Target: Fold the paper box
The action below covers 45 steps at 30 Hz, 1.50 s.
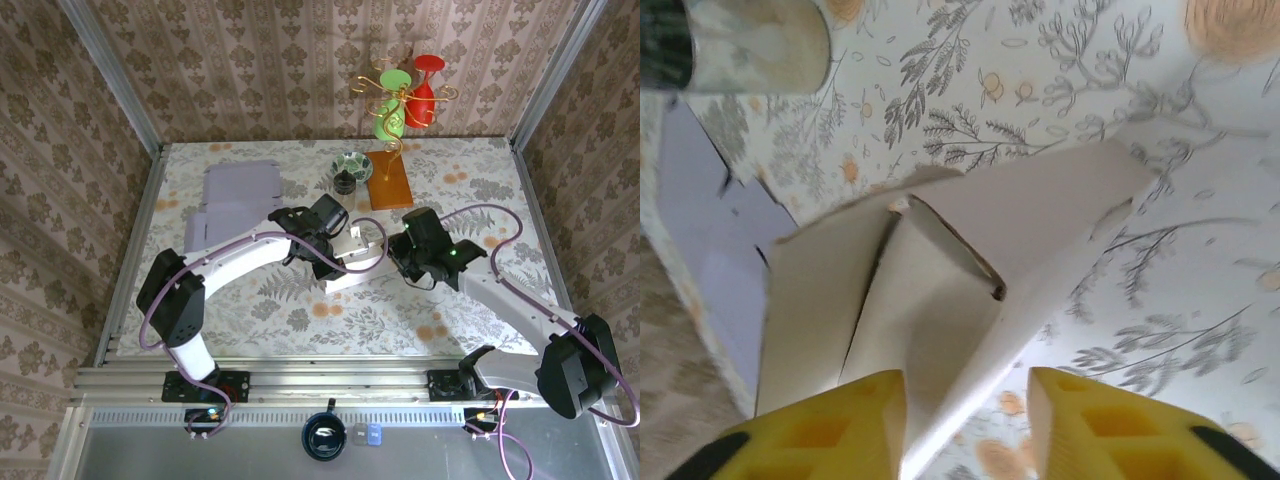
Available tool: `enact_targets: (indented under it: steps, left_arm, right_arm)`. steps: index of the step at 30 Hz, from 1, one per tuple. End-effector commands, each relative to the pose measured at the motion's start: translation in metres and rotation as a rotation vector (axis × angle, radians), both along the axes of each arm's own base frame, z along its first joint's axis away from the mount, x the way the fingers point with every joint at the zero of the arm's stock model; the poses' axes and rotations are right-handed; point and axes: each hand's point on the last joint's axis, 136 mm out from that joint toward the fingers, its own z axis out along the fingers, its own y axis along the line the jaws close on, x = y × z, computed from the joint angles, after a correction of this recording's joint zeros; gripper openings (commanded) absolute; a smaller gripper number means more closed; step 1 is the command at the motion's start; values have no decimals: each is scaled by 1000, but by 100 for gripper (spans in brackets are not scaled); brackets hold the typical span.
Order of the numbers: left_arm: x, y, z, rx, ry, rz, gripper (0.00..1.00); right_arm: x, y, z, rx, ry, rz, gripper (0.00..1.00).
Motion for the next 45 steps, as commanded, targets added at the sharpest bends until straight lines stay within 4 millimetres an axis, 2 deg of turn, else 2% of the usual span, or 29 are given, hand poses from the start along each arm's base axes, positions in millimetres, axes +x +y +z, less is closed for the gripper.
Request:
enact_targets:
  steps: [1, 4, 6, 9, 11, 17, 22, 34, 45]
  left_arm:
    - [-9, 5, 9, -12, 1, -31, 24]
    - [-11, 8, 9, -6, 3, -51, 24]
    - [-11, 11, 11, -4, -3, -62, 24]
    - [-12, 17, 12, 2, 0, -74, 24]
    - [-13, 21, 13, 7, -2, -88, 24]
    - [-15, 33, 12, 18, 13, -108, 25]
    - [-19, 37, 8, 17, 24, -128, 25]
    - [-21, 36, 7, 4, 38, -143, 25]
    - [-19, 34, 9, -3, 40, -142, 25]
  right_arm:
    - [2, -7, 28, -164, -116, 274, 44]
    - [5, -14, 49, -181, -220, 437, 44]
    - [7, -29, 59, -199, -288, 500, 43]
    - [8, -43, 67, -209, -386, 588, 39]
    - [6, -44, 67, -257, -413, 678, 38]
    - [1, -32, 63, -313, -429, 874, 37]
    - [-3, -19, 46, -389, -385, 1009, 39]
    - [-1, -1, 26, -402, -302, 1112, 41]
    - [3, 0, 23, -432, -273, 1129, 28]
